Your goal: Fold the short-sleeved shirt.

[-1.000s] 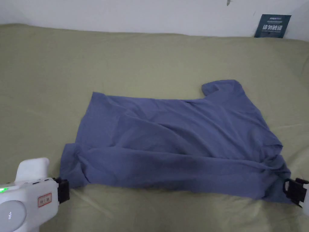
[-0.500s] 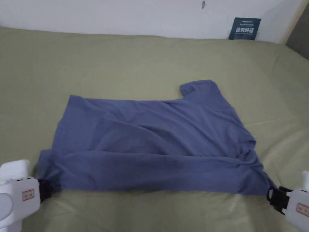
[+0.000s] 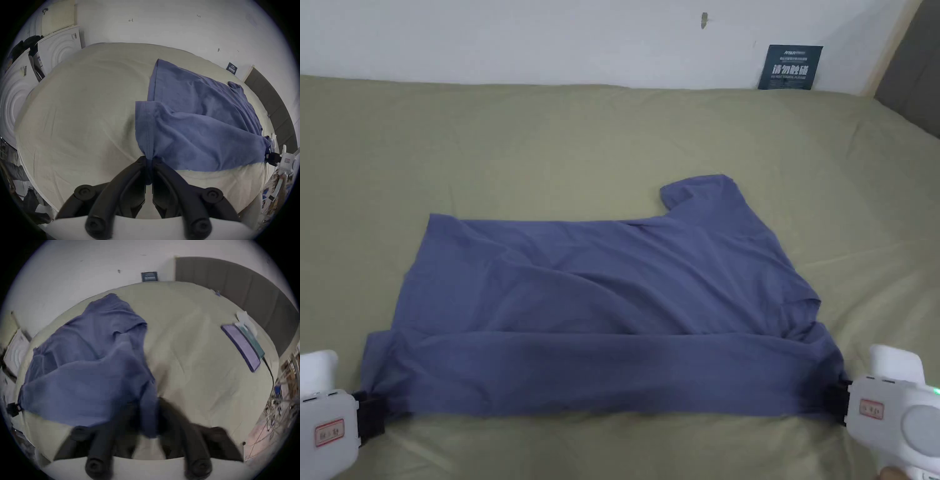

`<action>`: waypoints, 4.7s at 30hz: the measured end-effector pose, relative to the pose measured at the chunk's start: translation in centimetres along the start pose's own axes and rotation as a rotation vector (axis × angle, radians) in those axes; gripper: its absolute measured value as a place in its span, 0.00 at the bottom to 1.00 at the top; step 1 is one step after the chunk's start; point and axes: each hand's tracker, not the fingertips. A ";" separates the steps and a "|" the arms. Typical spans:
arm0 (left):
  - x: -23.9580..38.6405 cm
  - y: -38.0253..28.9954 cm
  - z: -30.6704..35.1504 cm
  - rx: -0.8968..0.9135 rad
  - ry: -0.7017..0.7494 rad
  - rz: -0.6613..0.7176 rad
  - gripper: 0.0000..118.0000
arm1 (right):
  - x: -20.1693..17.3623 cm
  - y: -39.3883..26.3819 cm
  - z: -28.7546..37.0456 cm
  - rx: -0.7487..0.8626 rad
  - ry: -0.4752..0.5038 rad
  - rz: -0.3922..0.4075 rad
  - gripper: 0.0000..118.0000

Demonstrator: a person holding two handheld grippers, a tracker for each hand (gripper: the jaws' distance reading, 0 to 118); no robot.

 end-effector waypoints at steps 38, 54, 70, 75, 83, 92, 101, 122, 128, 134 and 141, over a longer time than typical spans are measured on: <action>0.1 -1.4 9.1 0.111 0.004 -0.112 0.55 | 2.1 1.5 11.3 0.133 0.036 -0.020 0.47; 3.6 3.1 2.1 0.056 -0.111 -0.081 0.00 | -3.3 14.1 0.5 0.123 0.251 0.113 0.81; 2.1 3.8 -2.1 -0.035 -0.033 -0.099 0.00 | -5.4 20.8 -14.4 -0.065 0.090 0.262 0.51; 2.2 4.0 -2.5 -0.043 -0.032 -0.103 0.00 | -5.9 22.2 -12.8 -0.072 0.128 0.264 0.00; 1.3 10.0 -4.7 -0.018 -0.057 -0.045 0.77 | -6.2 21.2 -13.0 -0.074 0.108 0.263 0.00; 2.5 20.9 -14.3 -0.101 -0.033 -0.005 0.79 | -5.8 20.8 -13.4 -0.089 0.112 0.236 0.00; 4.0 19.9 -14.5 -0.144 0.059 -0.057 0.03 | -6.4 20.8 -12.5 -0.096 0.118 0.238 0.00; -1.3 4.5 6.4 -0.001 -0.065 -0.237 0.03 | 3.2 7.0 10.1 -0.041 0.179 0.214 0.00; -2.1 -3.8 3.2 -0.178 -0.075 -0.238 0.03 | 4.3 -2.7 7.8 -0.213 0.091 0.289 0.00; -3.0 -5.8 4.3 -0.178 -0.108 -0.129 0.57 | 3.0 -4.9 7.0 -0.212 0.054 0.299 0.75; -5.0 -3.1 8.5 -0.053 -0.167 -0.018 0.70 | 0.1 -1.3 12.8 0.034 0.061 0.340 0.62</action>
